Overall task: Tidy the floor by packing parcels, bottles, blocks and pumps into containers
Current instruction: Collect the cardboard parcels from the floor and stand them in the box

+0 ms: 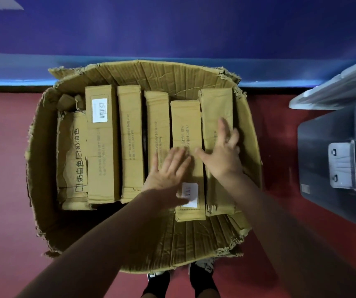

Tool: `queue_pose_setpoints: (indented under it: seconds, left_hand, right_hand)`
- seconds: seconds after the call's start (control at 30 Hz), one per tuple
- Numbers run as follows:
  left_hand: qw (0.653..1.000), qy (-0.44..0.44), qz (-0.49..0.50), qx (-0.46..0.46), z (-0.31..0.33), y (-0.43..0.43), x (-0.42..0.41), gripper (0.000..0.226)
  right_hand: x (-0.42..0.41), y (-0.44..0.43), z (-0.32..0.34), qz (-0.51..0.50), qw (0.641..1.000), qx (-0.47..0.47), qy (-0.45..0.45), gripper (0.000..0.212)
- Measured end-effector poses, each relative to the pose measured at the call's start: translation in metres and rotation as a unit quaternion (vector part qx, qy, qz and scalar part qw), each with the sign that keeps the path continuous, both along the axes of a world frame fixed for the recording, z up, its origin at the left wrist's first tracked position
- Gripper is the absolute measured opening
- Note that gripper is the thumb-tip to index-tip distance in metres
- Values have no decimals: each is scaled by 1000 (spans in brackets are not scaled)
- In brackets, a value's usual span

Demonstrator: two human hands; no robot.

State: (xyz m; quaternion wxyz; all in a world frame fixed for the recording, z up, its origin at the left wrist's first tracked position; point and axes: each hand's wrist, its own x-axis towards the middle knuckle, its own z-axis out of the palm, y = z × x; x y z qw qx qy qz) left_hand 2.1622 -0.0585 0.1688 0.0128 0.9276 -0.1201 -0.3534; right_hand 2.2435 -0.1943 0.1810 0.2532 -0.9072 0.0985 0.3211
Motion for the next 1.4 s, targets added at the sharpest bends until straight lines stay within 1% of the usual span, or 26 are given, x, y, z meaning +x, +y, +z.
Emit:
queue_pose_setpoints:
  seconds: [0.03,0.1,0.2,0.3,0.37,0.47,0.57,0.63,0.7,0.77,0.87,0.93,0.97,1.07,1.17,1.3,1.4]
  left_hand:
    - [999,-2,-43,-5,-5,-2,-6,119]
    - [996,5,-92,-8,-14,-9,-20,128]
    - [995,16,-100,17,-22,-18,-33,136]
    - [996,7,-87,30,-25,-21,-34,134]
    - [997,-1,-61,47,-24,-16,-28,133]
    - [996,-14,-25,87,-21,-3,-13,135]
    - [997,1,-16,73,-20,1,-7,136]
    - [998,8,-20,51,-19,-1,-8,136]
    - [999,7,-21,41,-19,-2,-11,133]
    - [999,1,-28,42,-19,-1,-13,131]
    - [997,2,-65,31,-20,3,-14,127]
    - [996,6,-81,29,-20,6,-14,124]
    - [996,11,-82,32,-18,7,-13,123]
    - [997,28,-73,25,-10,7,-11,116]
    - [998,48,-42,3,10,9,-11,96]
    - [997,76,-14,-17,60,16,-15,72]
    - [996,91,-2,-17,108,31,-14,57]
  right_hand:
    - [4,2,-7,15,1000,-21,15,88]
    - [9,2,-22,31,998,-41,40,82]
    - [11,-8,-33,29,999,-19,41,71]
    - [6,-19,-37,-22,1000,14,16,60]
    - [-2,-23,-36,-51,998,39,14,59]
    - [-14,-22,-32,-66,994,83,11,59]
    - [-15,-16,-32,-66,990,121,27,62]
    - [-8,-15,-31,-64,990,126,22,69]
    - [1,-17,-30,-70,989,127,-5,73]
    - [9,-20,-31,-78,988,131,-14,72]
    - [8,-27,-38,-110,984,139,-37,74]
    - [5,-33,-42,-131,980,136,-55,70]
    - [3,-33,-43,-129,982,130,-50,67]
    - [-1,-31,-33,-102,990,93,-11,61]
    - [-12,-29,-10,-18,999,41,-16,63]
    - [-27,-37,40,85,996,-14,9,50]
    - [-36,-36,88,135,990,-20,29,38]
